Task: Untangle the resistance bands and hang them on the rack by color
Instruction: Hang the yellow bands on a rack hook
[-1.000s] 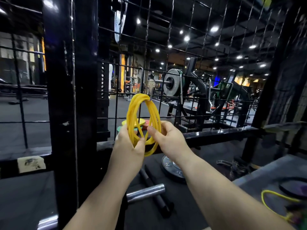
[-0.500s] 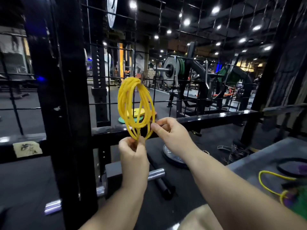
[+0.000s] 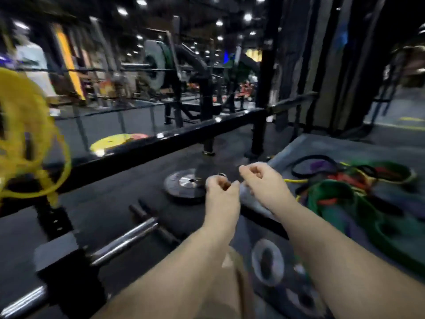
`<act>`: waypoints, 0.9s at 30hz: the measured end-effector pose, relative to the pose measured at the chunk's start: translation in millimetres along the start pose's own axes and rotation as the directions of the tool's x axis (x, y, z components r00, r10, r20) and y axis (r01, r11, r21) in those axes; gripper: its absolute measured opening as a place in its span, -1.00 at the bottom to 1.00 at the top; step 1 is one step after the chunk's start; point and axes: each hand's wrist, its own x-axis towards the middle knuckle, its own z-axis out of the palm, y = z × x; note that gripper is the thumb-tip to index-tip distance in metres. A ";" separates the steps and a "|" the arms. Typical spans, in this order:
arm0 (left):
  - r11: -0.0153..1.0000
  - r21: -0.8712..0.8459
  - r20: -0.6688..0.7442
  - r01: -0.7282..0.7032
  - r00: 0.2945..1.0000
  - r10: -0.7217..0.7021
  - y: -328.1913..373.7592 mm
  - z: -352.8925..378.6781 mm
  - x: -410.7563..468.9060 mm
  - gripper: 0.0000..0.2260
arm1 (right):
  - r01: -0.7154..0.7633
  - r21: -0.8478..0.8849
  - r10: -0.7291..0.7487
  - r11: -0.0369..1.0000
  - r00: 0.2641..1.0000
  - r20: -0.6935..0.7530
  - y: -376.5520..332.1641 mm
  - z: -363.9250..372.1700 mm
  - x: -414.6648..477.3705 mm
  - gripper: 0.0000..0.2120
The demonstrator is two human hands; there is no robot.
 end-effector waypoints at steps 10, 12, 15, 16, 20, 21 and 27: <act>0.899 0.383 0.442 -0.213 0.897 0.024 -64.8 189.4 18.1 -0.82 | -0.271 -0.404 0.078 0.874 0.898 -0.433 119.9 -167.4 -20.6 -0.85; 0.822 0.509 0.459 -0.257 0.889 -0.006 -79.1 204.7 28.0 -0.79 | -0.288 -0.481 0.034 0.828 0.883 -0.469 132.9 -184.9 -24.1 -0.82; 0.708 0.660 0.405 -0.252 0.913 -0.054 -91.1 219.0 45.1 -0.67 | -0.379 -0.531 0.086 0.758 0.865 -0.494 152.7 -201.6 -23.9 -0.67; 0.696 0.675 0.376 -0.243 0.926 -0.041 -92.8 222.4 50.3 -0.66 | -0.407 -0.522 0.123 0.749 0.861 -0.494 160.7 -205.3 -22.9 -0.63; 0.716 0.681 0.226 -0.154 0.974 -0.005 -102.9 228.8 79.0 -0.66 | -0.473 -0.443 0.240 0.761 0.841 -0.485 192.4 -213.7 -13.4 -0.55; 0.707 0.698 0.195 -0.116 0.980 -0.032 -105.3 228.6 87.7 -0.64 | -0.484 -0.439 0.249 0.757 0.835 -0.491 196.6 -214.9 -9.5 -0.54; 0.542 0.832 0.272 -0.115 0.937 -0.218 -131.3 230.6 126.6 -0.45 | -0.470 -0.381 0.246 0.796 0.827 -0.505 205.8 -213.6 21.1 -0.52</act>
